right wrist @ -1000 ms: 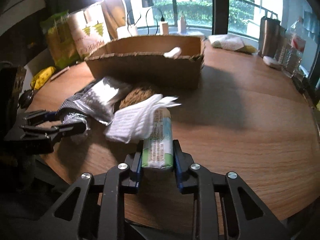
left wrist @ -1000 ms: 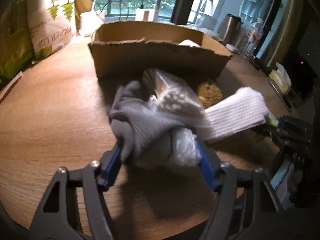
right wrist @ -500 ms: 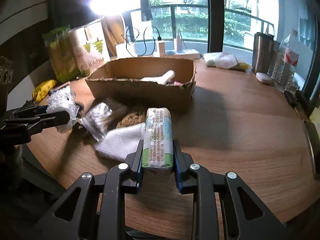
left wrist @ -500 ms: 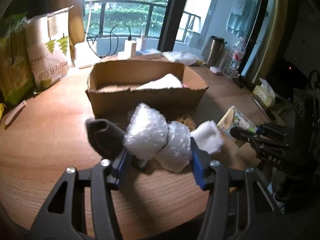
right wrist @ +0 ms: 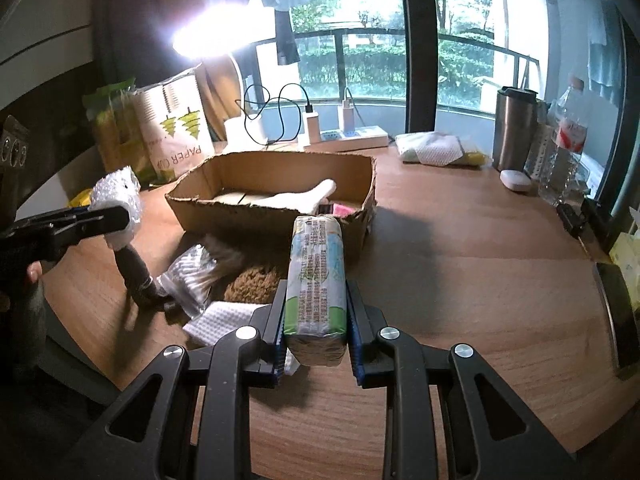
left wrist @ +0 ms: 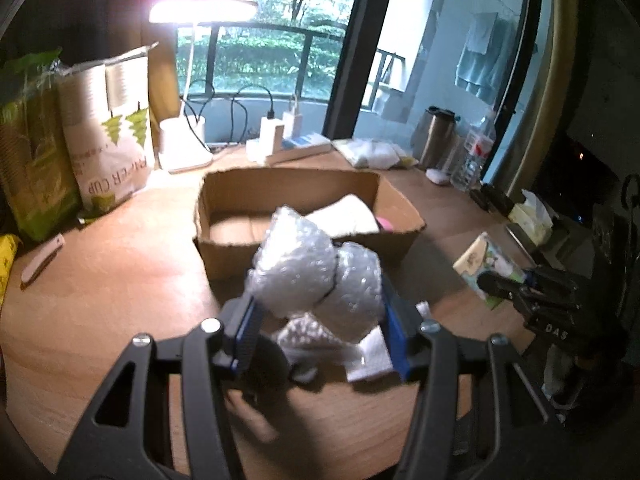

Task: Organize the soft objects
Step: 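Lower the bubble-wrap bag and soap bar into the box and release both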

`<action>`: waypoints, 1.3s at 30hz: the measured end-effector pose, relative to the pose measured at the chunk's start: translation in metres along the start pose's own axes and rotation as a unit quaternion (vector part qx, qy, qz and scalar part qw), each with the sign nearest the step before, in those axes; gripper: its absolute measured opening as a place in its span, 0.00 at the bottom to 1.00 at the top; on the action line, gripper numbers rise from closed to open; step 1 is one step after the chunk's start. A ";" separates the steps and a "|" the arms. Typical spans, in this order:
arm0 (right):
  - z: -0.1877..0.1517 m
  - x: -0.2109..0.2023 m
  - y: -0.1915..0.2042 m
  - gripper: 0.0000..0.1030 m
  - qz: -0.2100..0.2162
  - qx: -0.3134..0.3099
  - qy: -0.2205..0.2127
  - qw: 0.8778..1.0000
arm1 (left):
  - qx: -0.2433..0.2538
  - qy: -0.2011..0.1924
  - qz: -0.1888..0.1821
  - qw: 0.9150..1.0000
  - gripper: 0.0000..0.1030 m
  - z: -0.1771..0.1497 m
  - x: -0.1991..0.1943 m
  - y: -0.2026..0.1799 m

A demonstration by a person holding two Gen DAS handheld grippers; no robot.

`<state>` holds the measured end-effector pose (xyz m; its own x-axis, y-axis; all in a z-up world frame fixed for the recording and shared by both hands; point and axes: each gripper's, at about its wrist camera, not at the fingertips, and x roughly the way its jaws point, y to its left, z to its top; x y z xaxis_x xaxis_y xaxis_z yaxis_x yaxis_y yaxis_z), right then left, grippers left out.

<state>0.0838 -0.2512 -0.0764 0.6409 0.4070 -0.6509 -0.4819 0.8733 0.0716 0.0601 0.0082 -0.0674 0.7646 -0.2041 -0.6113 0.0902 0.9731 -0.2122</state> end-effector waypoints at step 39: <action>0.075 0.094 -0.038 0.26 0.015 0.043 -0.023 0.999 | -0.021 0.008 0.016 1.000 0.53 0.050 0.093 0.028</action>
<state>0.2065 -0.2259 -0.0835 0.6551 0.4430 -0.6120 -0.4496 0.8796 0.1553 0.1652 0.0221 -0.0920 0.7570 -0.1746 -0.6297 0.0384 0.9739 -0.2239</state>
